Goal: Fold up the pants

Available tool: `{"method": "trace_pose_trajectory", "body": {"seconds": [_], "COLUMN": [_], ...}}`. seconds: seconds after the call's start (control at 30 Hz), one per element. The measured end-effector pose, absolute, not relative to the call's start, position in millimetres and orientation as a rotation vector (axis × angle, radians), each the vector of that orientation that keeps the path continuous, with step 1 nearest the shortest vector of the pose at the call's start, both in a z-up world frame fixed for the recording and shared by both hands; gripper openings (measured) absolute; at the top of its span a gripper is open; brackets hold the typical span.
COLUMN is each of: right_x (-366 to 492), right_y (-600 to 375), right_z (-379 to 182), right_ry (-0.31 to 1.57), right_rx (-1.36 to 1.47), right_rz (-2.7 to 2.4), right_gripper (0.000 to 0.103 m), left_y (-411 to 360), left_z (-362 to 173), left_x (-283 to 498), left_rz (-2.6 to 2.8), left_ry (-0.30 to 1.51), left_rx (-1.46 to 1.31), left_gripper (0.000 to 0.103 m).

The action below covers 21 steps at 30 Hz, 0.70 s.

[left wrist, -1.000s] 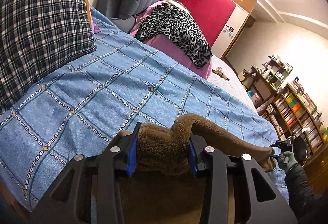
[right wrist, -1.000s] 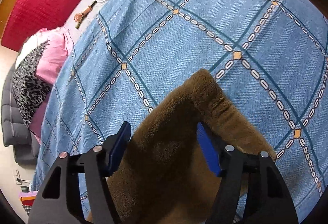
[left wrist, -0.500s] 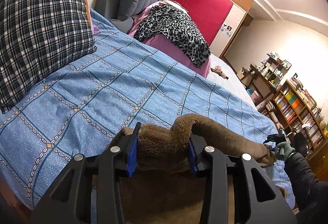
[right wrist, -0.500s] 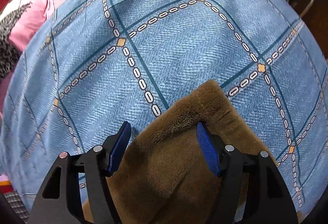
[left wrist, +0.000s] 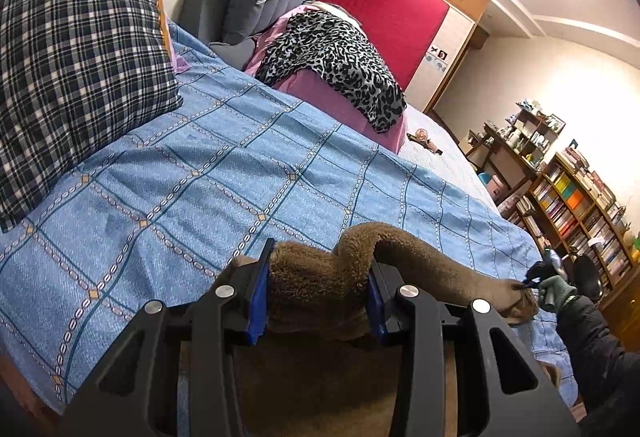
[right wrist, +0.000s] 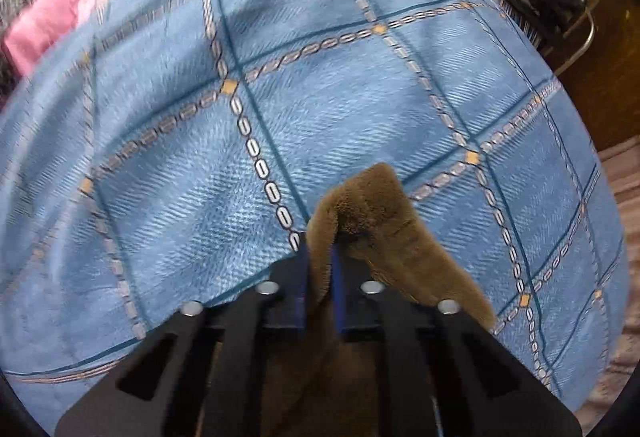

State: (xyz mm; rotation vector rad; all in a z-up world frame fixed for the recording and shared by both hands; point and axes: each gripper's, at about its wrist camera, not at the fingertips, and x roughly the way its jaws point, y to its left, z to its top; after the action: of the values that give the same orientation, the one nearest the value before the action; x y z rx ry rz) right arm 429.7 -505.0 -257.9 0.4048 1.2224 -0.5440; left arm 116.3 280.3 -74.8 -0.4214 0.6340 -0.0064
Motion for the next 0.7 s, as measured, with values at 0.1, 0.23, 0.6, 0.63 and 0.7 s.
{"method": "trace_pose_trajectory", "body": {"seconds": [0.1,0.23,0.6,0.63,0.7], "right_x": [395,331,144,122,82], "right_y": [-519,-544,-565,-561,-556], "right_z": [-222,-177,-132,-131,-131], "right_ry": [1.138,1.045,0.853,0.838,0.808], "right_rx": [0.439,0.509,0.684,0.683,0.698], "right_rz": [-0.538,-0.515,-0.455,-0.454,-0.454], "right_gripper": [0.006,0.006,0.006,0.006,0.006], "left_y": [283,291,323,327,330], "left_z": [-74,-77,-96,-97,-99], "left_x": [124,133,118,109,96], "left_rz": [-0.017,-0.030,-0.062,-0.063,-0.061], "left_ry": [0.623,0.604,0.561,0.551,0.542], "left_rx": [-0.426,-0.449,-0.561,-0.568,-0.577], "left_gripper": [0.039,0.039,0.039,0.039,0.039]}}
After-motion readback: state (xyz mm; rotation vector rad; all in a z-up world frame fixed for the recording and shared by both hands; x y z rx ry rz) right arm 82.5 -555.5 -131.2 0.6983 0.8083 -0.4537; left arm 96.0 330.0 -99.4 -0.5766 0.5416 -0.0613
